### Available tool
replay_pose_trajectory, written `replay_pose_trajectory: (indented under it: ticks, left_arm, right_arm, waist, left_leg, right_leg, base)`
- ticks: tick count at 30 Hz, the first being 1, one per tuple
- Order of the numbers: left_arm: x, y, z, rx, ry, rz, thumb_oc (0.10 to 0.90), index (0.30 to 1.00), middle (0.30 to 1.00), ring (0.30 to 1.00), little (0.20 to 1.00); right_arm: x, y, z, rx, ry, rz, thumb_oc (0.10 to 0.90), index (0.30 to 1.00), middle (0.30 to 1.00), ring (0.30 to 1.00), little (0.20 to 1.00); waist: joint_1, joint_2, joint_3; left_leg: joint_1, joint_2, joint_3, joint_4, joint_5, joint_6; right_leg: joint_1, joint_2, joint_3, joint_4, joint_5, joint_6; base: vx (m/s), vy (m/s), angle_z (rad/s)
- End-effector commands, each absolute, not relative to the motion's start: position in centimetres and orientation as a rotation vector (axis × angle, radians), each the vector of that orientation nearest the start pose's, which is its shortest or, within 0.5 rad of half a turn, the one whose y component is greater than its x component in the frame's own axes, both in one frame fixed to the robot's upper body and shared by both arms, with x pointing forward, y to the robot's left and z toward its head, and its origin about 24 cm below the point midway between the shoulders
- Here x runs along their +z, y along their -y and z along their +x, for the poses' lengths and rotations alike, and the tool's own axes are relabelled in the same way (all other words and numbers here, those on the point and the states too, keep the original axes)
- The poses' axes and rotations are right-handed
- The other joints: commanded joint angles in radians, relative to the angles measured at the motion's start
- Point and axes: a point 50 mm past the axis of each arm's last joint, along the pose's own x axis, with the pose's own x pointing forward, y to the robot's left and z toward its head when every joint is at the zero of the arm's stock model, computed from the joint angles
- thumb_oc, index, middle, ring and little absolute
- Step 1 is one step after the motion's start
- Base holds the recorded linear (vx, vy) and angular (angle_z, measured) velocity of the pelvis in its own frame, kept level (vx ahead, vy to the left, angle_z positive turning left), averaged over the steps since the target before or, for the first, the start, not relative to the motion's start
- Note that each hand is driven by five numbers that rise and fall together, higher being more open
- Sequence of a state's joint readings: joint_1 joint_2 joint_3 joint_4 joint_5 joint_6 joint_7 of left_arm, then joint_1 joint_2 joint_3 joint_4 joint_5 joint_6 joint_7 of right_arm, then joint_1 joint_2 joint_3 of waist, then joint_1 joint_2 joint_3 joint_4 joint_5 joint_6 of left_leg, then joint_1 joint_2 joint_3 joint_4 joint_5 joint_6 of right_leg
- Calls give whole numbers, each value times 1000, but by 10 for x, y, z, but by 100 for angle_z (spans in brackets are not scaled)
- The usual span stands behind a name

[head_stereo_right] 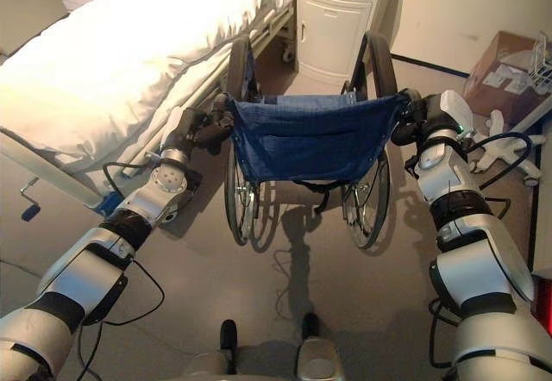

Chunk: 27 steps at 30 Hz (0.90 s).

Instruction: Push the wheelchair next to the bed

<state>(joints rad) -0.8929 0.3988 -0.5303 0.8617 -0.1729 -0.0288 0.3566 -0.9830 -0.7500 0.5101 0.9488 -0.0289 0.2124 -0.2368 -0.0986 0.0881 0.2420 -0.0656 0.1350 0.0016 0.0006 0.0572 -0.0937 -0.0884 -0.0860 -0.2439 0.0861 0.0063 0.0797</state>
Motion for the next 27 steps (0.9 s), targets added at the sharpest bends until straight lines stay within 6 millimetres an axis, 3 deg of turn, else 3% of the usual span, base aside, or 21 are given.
replay_pose_trajectory:
  ticks: [1,5,9,16,27]
  left_arm:
    - [121,-183,390,179,105,624,800,900,900,900,900]
    - [105,-190,380,188,88,596,800,900,900,900,900]
    - [106,-204,375,192,98,572,800,900,900,900,900]
    - [126,-235,368,218,152,469,800,900,900,900,900]
    - [138,-257,363,122,162,171,800,900,900,900,900]
  right_arm:
    - [166,212,403,-102,33,-897,800,900,900,900,900]
    - [159,222,395,-103,7,-872,800,900,900,900,900]
    - [169,240,390,-125,-11,-805,800,900,900,900,900]
    - [207,271,381,-174,34,-709,800,900,900,900,900]
    - [256,306,368,-208,108,-691,800,900,900,900,900]
  waist:
    - [46,-92,64]
    - [45,-110,40]
    - [45,-125,18]
    - [44,-136,-16]
    - [45,-149,-77]
  left_leg:
    - [170,-32,44,54,-159,15]
    - [195,-28,52,67,-172,19]
    - [217,-24,61,72,-181,22]
    - [245,-25,76,76,-195,26]
    - [254,-31,93,60,-175,20]
  right_leg:
    - [-79,-70,90,13,56,30]
    - [-43,-69,97,8,53,34]
    - [-10,-70,103,2,51,40]
    - [31,-71,114,-6,43,47]
    - [83,-60,109,-52,58,51]
  base:
    - [67,44,-8]
    - [48,28,-2]
    - [0,0,0]
    - [2,19,-2]
    - [0,1,0]
